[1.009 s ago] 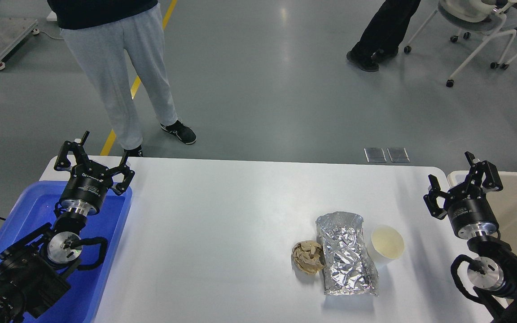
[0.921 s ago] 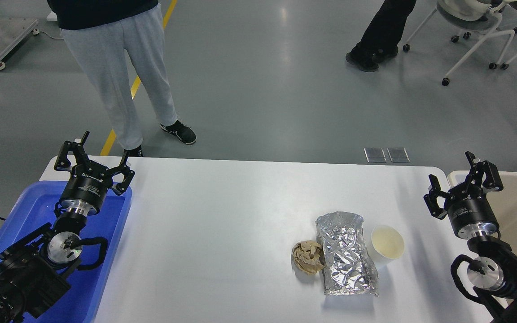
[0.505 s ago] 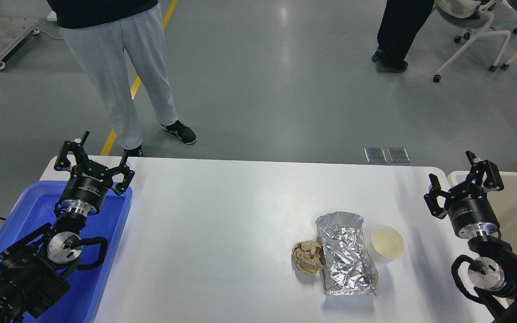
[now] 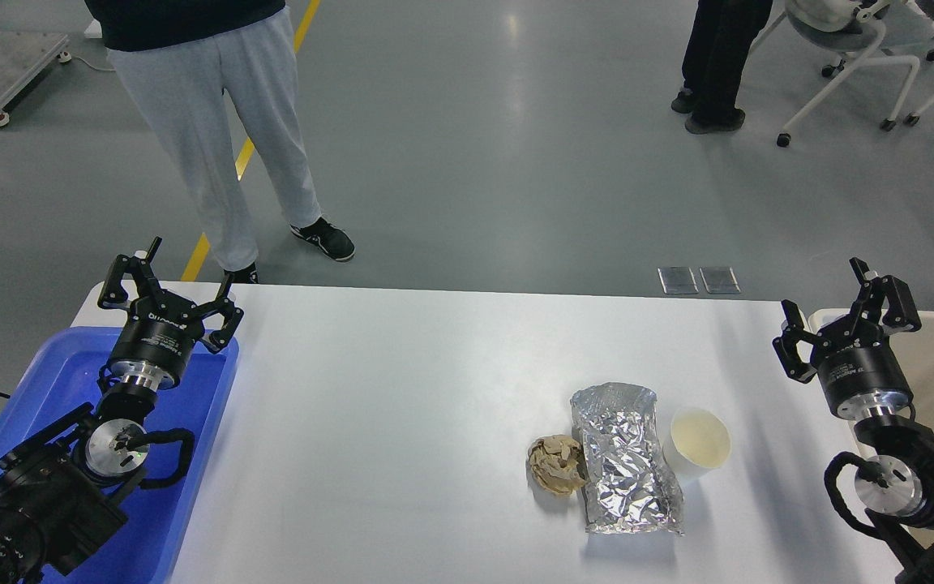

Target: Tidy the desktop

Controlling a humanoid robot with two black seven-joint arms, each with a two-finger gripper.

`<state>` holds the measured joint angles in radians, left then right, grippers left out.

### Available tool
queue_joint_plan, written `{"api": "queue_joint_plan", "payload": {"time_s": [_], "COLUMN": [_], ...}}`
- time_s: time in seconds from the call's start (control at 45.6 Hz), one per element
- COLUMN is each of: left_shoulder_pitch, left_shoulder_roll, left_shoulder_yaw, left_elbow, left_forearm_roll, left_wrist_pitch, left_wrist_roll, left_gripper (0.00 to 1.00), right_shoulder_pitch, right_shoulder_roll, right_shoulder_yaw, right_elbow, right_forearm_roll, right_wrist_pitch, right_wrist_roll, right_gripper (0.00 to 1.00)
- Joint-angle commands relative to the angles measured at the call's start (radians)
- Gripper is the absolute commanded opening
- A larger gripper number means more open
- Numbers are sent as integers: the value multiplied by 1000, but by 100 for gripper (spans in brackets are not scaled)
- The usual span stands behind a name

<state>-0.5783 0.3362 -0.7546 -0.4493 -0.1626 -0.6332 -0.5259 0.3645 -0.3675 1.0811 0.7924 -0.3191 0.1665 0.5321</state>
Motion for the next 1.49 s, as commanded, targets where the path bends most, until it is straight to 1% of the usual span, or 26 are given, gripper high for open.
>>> {"api": "queue_joint_plan", "payload": {"time_s": [0.0,0.044,0.088,0.11,0.132,0.154,0.197,0.241,0.373,0.417,0.483,0.548,0.614,0.768,0.856,0.943,1.075,1.163,1.272,1.316,1.382,1.47], "left_shoulder_pitch": [0,0,0,0,0,0,0,0,0,0,0,0,0,0,0,0,0,0,0,0,-2,0], "left_shoulder_roll": [-2,-5,-5,-5,-5,-5,-5,-5,-5,-5,-5,-5,-5,-5,-5,-5,-5,-5,-5,-5,-5,-5], "left_shoulder_yaw": [-3,-2,-2,-2,-2,-2,-2,-2,-2,-2,-2,-2,-2,-2,-2,-2,-2,-2,-2,-2,-2,-2], "left_elbow": [0,0,0,0,0,0,0,0,0,0,0,0,0,0,0,0,1,0,0,0,0,0], "left_forearm_roll": [-3,-3,-3,-3,-3,-3,-3,-3,-3,-3,-3,-3,-3,-3,-3,-3,-3,-3,-3,-3,-3,-3], "left_wrist_pitch": [3,1,1,1,1,1,1,1,1,1,1,1,1,1,1,1,1,1,1,1,1,1], "left_wrist_roll": [1,1,0,0,1,0,0,0,0,0,1,0,0,0,1,0,0,0,1,0,0,0], "left_gripper": [100,100,100,100,100,100,100,100,100,100,100,100,100,100,100,100,100,100,100,100,100,100], "right_shoulder_pitch": [33,34,33,30,24,21,18,14,7,8,14,25,48,62,77,80,80,90,103,120,160,229], "right_shoulder_roll": [-1,-1,-5,-7,-11,-16,-22,-28,-86,-105,-148,-198,-228,-312,-361,-421,-539,-570,-588,-607,-625,-631], "right_shoulder_yaw": [-18,-20,-21,-23,-21,-21,-24,-38,-102,-116,-156,-199,-216,-242,-282,-322,-412,-437,-489,-532,-611,-707], "right_elbow": [-15,-4,10,19,36,45,59,80,140,149,172,197,214,309,367,422,557,608,614,614,614,616], "right_forearm_roll": [0,2,6,6,6,6,6,3,-11,-14,-23,-35,-37,-37,-38,-60,-259,-449,-630,-663,-681,-684], "right_wrist_pitch": [-25,-60,-91,-100,-117,-122,-127,-128,-139,-142,-150,-168,-192,-194,-193,-189,-185,-188,-183,-182,-168,-145], "right_wrist_roll": [-14,-24,-47,-67,-117,-141,-170,-182,-179,-187,-216,-265,-290,-302,-340,-356,-353,-353,-359,-363,-382,-388], "right_gripper": [99,99,99,99,99,99,99,99,99,99,99,99,99,99,99,99,99,99,99,99,99,99]}}
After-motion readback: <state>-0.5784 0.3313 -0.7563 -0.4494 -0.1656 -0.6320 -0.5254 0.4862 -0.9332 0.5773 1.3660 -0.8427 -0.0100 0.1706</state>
